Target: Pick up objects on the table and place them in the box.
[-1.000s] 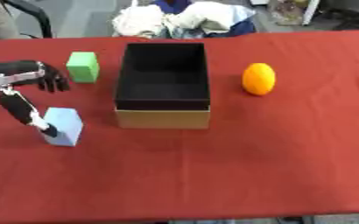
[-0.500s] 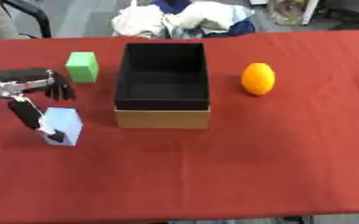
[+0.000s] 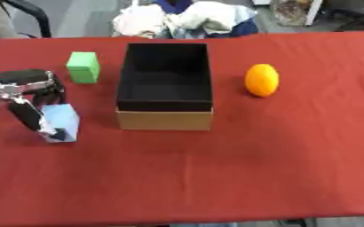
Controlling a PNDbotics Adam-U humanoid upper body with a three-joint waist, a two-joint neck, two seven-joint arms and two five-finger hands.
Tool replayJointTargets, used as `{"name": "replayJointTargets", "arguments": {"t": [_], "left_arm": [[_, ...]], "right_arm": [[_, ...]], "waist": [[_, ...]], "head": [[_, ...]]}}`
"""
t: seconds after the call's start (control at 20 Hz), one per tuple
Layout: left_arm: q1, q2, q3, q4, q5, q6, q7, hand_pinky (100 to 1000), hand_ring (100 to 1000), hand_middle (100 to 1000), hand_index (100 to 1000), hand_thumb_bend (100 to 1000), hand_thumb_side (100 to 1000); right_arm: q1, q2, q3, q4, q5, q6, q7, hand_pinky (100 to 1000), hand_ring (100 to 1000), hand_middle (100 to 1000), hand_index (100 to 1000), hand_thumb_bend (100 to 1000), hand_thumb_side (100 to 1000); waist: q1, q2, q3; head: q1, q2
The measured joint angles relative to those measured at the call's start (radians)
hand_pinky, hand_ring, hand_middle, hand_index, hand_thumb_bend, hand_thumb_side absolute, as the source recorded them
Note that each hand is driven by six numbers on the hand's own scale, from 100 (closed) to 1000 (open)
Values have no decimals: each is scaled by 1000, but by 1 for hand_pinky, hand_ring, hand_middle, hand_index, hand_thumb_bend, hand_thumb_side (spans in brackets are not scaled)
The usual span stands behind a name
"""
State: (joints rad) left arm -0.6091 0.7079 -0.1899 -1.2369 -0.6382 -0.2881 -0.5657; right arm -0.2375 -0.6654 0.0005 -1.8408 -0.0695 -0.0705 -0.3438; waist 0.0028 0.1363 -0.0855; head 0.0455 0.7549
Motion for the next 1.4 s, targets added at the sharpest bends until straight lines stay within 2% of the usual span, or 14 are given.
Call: {"name": "replayJointTargets", "arguments": {"t": [0.15, 0.3, 0.55, 0.75, 0.85, 1.15, 1.25, 1.35, 1.4], "left_arm": [[-23, -13, 23, -35, 37, 20, 42, 368, 273, 247, 424, 682, 284], [-80, -41, 44, -71, 58, 50, 85, 370, 275, 247, 426, 686, 273], [-187, -132, 52, -65, 27, 92, 153, 372, 282, 256, 435, 710, 275], [-285, -232, 28, 12, -37, 103, 194, 382, 292, 264, 432, 727, 273], [-326, -291, 21, 67, -107, 99, 216, 389, 301, 273, 427, 729, 276], [-381, -430, 30, 271, -291, 67, 277, 425, 344, 322, 471, 741, 306], [-383, -456, 38, 328, -319, 60, 285, 481, 412, 399, 547, 778, 332], [-383, -473, 44, 372, -333, 52, 284, 555, 501, 496, 654, 847, 369], [-383, -478, 47, 388, -334, 47, 282, 588, 552, 550, 695, 911, 403]], "right_arm": [[1, 0, 0, 0, 0, 0, 0, 615, 750, 750, 858, 407, 566], [1, 1, 0, 1, 0, 0, 0, 615, 750, 750, 858, 408, 565], [0, 7, 3, 6, -3, 1, 4, 614, 750, 750, 857, 407, 568], [-1, 9, 10, 6, -5, 0, 12, 614, 750, 749, 858, 406, 569], [-2, 10, 13, 7, -6, 0, 15, 614, 750, 749, 857, 406, 570], [-11, 19, 17, 11, -12, -1, 22, 614, 750, 744, 857, 402, 572], [-14, 23, 19, 12, -12, -2, 24, 614, 750, 745, 857, 402, 572], [-16, 26, 19, 12, -13, -2, 24, 614, 750, 744, 856, 399, 571], [-17, 27, 19, 12, -13, -2, 25, 614, 750, 743, 857, 401, 573]], "waist": [[-3, -1, 4], [-5, -8, 6], [-8, -14, -6], [-10, -16, -27], [-11, -16, -38], [-11, -13, -65], [-11, -12, -68], [-11, -12, -70], [-11, -11, -70]], "head": [[0, 0], [1, 1], [9, 1], [16, 1], [19, 1], [31, 0], [33, 0], [34, 0], [35, 0]]}}
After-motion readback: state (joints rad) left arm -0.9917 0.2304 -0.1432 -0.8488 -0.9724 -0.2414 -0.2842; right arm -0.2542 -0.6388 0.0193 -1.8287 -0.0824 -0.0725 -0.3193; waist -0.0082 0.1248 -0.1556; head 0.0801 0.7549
